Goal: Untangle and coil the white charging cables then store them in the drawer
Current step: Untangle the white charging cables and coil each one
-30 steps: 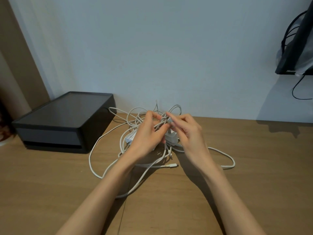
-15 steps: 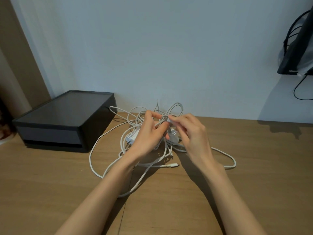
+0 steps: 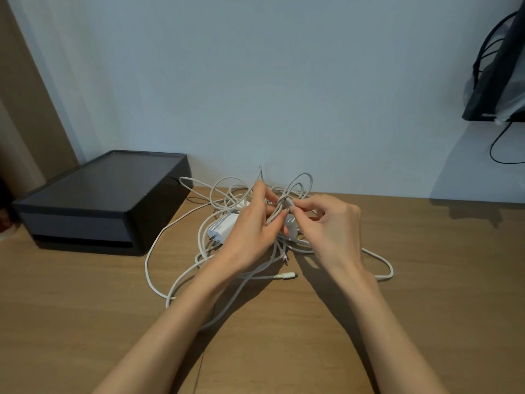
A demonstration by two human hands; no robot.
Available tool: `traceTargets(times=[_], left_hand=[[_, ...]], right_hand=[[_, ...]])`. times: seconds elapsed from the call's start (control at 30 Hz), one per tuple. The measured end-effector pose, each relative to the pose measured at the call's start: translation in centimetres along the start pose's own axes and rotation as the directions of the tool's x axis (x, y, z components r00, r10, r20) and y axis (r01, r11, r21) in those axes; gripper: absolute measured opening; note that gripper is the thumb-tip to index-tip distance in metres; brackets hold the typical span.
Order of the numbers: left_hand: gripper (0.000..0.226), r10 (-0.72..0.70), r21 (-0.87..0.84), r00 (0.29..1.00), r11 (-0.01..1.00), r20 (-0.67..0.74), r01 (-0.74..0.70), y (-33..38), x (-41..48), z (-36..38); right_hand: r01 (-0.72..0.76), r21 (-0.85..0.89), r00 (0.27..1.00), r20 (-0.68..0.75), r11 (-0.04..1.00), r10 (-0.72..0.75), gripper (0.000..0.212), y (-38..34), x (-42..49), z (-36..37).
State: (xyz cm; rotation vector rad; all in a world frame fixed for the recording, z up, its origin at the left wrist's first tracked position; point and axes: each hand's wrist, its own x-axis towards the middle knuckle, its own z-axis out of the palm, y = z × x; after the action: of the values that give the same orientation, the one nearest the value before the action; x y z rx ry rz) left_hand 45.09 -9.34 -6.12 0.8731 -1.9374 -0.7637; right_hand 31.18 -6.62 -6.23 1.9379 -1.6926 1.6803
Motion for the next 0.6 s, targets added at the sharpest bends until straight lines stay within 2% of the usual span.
traceTargets(times=[0.07, 0.17, 0.27, 0.47, 0.6], left_hand=[[0.015, 0.015, 0.004, 1.0, 1.0, 0.019, -0.015, 0.0, 0.0, 0.0], [0.015, 0.045, 0.019, 0.997, 0.999, 0.055, -0.046, -0.2, 0.1, -0.1], [0.015, 0.08, 0.03, 0.994, 0.996, 0.077, -0.082, -0.5, 0.2, -0.3], [0.012, 0.14, 0.058, 0.983, 0.987, 0.121, -0.147, -0.7, 0.2, -0.3], [0.011, 0.066, -0.015, 0.991, 0.998, 0.116, -0.065, -0.7, 0.3, -0.4]], right_hand=[[-0.142, 0.063, 0.99, 0.002, 0.988, 0.142, 0.002, -0.2, 0.1, -0.1], [-0.328, 0.21, 0.944, 0.055, 0.921, 0.324, 0.007, -0.3, 0.4, -0.3], [-0.451, 0.344, 0.892, 0.157, 0.824, 0.423, 0.008, -0.4, 0.6, -0.5], [-0.584, 0.519, 0.811, 0.335, 0.624, 0.48, 0.009, -0.4, 0.8, -1.4], [-0.605, 0.536, 0.796, 0.397, 0.589, 0.457, 0.014, -0.2, 0.9, -1.7]])
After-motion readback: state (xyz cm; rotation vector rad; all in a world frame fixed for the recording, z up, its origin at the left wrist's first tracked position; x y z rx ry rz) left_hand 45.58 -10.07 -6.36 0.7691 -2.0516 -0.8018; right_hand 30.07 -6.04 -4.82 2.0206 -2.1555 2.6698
